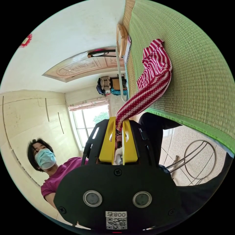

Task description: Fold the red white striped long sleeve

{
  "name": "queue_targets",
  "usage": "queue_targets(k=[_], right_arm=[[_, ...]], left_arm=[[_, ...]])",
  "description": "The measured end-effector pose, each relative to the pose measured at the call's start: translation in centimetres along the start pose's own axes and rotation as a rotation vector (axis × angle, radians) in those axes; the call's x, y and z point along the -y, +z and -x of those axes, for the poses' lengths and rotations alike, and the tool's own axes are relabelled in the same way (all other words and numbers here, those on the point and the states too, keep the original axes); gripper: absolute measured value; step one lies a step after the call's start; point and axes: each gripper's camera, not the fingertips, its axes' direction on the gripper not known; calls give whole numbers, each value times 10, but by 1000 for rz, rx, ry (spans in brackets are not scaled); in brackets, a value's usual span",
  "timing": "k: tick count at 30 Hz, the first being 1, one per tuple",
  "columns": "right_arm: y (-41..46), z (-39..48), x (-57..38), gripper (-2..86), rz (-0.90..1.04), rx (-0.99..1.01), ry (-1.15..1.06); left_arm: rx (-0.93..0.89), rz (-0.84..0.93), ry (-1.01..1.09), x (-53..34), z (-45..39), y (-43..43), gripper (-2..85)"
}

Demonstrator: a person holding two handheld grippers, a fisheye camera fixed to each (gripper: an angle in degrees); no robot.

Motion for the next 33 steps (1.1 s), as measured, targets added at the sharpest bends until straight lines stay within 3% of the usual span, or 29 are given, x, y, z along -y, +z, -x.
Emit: queue_targets(k=[20, 33], right_arm=[[-76, -67, -98, 7, -86, 56, -179], [-146, -118, -181, 8, -226, 76, -316]], left_arm=[[-145, 132, 147, -52, -70, 123, 29], [-177, 301, 258, -90, -118, 264, 29]])
